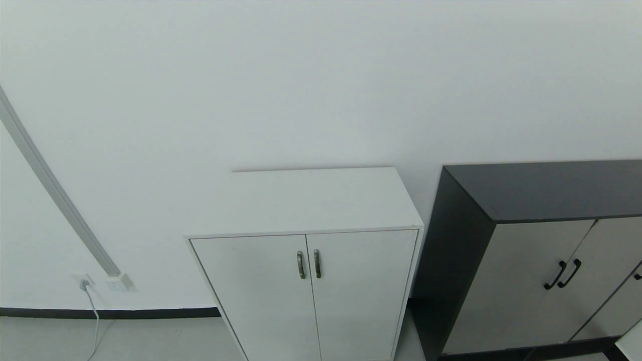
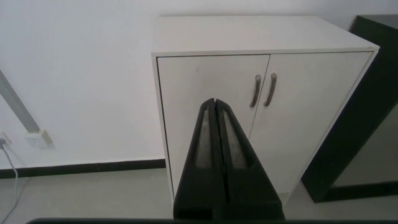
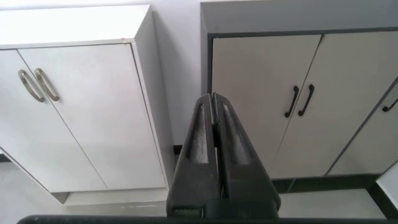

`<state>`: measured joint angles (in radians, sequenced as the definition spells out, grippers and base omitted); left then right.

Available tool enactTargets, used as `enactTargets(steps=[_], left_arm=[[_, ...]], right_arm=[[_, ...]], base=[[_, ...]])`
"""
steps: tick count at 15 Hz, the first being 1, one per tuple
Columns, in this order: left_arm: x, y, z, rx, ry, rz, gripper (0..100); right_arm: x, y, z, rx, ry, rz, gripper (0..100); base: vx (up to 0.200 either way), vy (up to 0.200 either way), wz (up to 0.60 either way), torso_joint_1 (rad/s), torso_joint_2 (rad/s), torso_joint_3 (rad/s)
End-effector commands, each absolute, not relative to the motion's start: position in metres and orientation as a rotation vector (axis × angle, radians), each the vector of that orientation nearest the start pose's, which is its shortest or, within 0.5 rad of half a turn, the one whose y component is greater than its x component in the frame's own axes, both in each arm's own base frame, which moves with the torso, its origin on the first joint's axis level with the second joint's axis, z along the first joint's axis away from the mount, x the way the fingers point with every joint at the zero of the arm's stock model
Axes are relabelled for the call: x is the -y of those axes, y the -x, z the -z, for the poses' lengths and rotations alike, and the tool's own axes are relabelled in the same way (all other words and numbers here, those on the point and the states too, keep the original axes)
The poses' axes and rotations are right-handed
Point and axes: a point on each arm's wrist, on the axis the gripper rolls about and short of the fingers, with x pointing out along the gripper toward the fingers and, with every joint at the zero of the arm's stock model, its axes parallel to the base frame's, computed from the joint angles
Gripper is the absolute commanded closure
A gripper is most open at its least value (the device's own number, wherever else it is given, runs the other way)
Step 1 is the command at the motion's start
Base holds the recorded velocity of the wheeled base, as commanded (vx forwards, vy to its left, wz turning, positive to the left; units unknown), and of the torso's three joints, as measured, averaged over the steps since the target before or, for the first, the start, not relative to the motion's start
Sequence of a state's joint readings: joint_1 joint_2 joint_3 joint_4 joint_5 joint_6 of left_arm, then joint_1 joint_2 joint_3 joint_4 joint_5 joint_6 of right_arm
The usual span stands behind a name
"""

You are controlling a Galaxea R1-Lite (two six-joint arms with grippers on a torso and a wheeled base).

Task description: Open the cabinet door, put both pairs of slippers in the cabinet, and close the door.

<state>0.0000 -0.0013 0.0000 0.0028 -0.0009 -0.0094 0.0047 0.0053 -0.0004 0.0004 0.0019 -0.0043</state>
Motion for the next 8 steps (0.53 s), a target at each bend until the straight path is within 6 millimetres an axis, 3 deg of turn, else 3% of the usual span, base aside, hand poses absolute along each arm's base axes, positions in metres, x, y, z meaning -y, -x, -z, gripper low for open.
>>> enactTargets(steps=[1,8], left_arm=[[0.0000,0.0228,-0.0752,-0.003,0.009,0.000,100],[0.0000,0.0228,-0.0752,-0.003,0.009,0.000,100]], right_arm=[[0.0000,0.0228,-0.0753,-0.002,0.006,-0.009,100],[-0.0001,0.0228,-0.0753,-0.001,0.009,-0.012,100]], base=[[0.000,0.000,0.00,0.000,0.00,0.000],[0.000,0.000,0.00,0.000,0.00,0.000]])
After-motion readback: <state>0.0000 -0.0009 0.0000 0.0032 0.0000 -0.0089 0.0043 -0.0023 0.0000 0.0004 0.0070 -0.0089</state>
